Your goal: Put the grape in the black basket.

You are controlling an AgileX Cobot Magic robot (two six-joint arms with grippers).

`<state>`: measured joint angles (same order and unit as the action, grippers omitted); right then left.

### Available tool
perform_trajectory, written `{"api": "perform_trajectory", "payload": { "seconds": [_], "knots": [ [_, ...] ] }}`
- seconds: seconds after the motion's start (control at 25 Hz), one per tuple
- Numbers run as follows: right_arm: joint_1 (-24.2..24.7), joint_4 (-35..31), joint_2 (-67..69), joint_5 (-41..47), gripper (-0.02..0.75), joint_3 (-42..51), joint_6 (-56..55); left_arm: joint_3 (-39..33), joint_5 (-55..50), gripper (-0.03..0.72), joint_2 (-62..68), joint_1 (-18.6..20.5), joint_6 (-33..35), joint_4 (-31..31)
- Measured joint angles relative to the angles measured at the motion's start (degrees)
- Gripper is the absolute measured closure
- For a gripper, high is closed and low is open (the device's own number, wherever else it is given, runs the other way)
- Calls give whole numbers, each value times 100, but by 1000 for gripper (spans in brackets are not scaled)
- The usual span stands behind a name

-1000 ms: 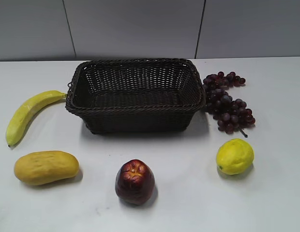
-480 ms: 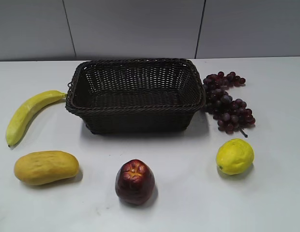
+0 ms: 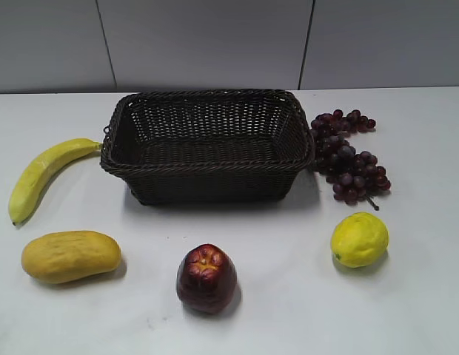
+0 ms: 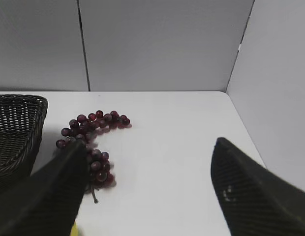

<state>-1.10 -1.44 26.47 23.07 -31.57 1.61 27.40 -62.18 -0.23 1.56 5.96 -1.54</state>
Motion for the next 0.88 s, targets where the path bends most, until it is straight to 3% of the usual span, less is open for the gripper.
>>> {"api": "perform_trajectory", "payload": {
  "seconds": [0.32,0.72,0.88],
  "knots": [
    [-142,0,1174,-230,69,-227,17,0,0,452,0,0,0,0],
    [-197,-286,3071,-221,68,-1335,176,0,0,460,0,0,0,0],
    [-484,-513,3749,-205,68,-1764,262,0,0,460,0,0,0,0]
  ]
}}
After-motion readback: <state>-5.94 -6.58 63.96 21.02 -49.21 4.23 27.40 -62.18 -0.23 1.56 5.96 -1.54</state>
